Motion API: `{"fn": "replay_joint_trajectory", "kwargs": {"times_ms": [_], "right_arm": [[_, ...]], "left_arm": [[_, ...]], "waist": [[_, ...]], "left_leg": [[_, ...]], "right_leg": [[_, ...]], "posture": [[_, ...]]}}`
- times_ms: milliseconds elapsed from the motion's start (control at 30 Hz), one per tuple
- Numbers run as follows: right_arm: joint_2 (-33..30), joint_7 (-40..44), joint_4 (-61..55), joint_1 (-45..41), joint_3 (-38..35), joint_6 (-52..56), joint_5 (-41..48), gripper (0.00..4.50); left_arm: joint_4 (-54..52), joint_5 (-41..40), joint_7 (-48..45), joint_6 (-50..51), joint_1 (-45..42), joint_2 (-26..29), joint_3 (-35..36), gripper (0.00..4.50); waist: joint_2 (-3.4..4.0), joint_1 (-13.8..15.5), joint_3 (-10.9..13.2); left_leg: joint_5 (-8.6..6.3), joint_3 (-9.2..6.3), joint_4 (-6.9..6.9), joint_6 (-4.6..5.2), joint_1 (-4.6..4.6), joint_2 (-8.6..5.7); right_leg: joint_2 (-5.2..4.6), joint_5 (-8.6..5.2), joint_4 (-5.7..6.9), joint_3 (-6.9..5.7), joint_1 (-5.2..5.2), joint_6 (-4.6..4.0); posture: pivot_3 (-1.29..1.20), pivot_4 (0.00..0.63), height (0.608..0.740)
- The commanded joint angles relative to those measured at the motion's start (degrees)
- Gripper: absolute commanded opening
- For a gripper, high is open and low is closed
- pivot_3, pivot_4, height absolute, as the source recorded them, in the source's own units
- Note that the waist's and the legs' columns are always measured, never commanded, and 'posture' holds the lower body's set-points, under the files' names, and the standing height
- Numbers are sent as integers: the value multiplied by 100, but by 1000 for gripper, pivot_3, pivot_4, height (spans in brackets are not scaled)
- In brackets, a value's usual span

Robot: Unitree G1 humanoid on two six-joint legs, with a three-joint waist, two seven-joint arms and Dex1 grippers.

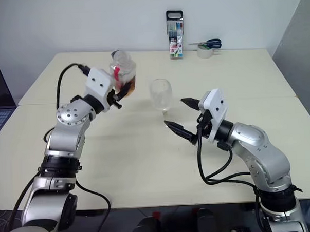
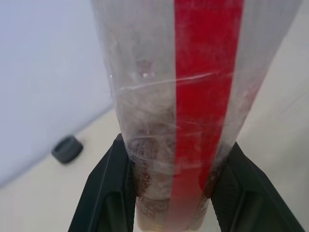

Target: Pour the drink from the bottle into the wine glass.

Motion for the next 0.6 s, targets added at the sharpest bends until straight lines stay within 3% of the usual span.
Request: {"fn": "replay_joint_trajectory", "kwargs": {"times_ms": [33,200,600], "right_arm": [[106,-234,-135,-210,-159,77,175,4500],[141,-421,12,-266,-98,-155,-92,4500],[113,-445,221,-278,-44,-337,-216,4500]], "left_arm": [[287,486,57,-803,-382,225,-187,1653],[1046,1320,305,-2098,-794,514,-608,1653],[2456,2482,965,-3601,-1574,758,-1049,1653]], "waist": [[0,-10,0],[0,-6,0],[0,-27,0]], "left_leg": [[0,0,0,1,0,0],[-2,-1,-1,4,-2,-3],[-10,-1,-1,18,-4,-4]], "right_leg": [[0,0,-1,0,0,0],[-1,0,-2,-2,-1,0],[-1,0,-1,-3,-3,0]], "posture": [[0,150,740],[0,150,740],[0,150,740]]}}
